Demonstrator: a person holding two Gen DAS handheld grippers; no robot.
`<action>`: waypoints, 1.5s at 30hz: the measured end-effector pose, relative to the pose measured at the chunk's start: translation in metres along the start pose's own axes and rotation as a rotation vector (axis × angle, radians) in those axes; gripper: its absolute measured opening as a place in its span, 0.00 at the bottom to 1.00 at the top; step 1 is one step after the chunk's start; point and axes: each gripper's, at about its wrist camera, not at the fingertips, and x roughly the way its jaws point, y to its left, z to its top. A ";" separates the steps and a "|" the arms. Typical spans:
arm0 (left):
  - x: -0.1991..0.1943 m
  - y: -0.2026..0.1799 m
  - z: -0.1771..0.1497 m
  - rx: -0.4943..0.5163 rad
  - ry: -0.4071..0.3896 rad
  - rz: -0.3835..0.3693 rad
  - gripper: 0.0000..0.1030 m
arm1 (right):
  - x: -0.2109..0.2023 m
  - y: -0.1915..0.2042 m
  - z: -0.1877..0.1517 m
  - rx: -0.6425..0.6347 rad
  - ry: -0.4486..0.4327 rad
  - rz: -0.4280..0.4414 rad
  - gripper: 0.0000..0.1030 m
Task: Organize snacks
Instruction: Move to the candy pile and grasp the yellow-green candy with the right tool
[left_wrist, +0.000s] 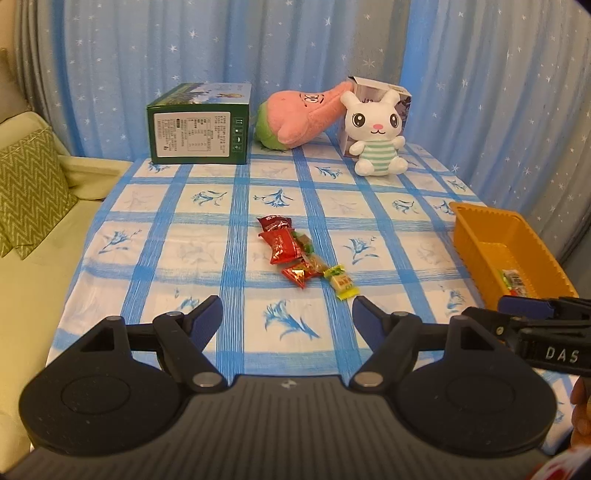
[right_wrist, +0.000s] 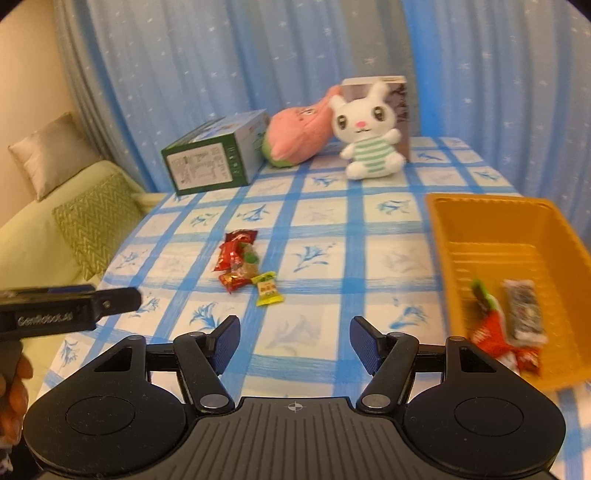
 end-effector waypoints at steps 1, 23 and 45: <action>0.006 0.002 0.002 0.010 0.002 -0.005 0.73 | 0.007 0.002 0.001 -0.013 0.002 0.003 0.64; 0.126 0.028 0.013 0.153 0.075 -0.116 0.52 | 0.147 0.007 0.008 -0.159 0.057 0.094 0.47; 0.159 -0.004 0.012 0.381 0.056 -0.213 0.31 | 0.157 -0.012 0.005 -0.135 0.068 0.025 0.21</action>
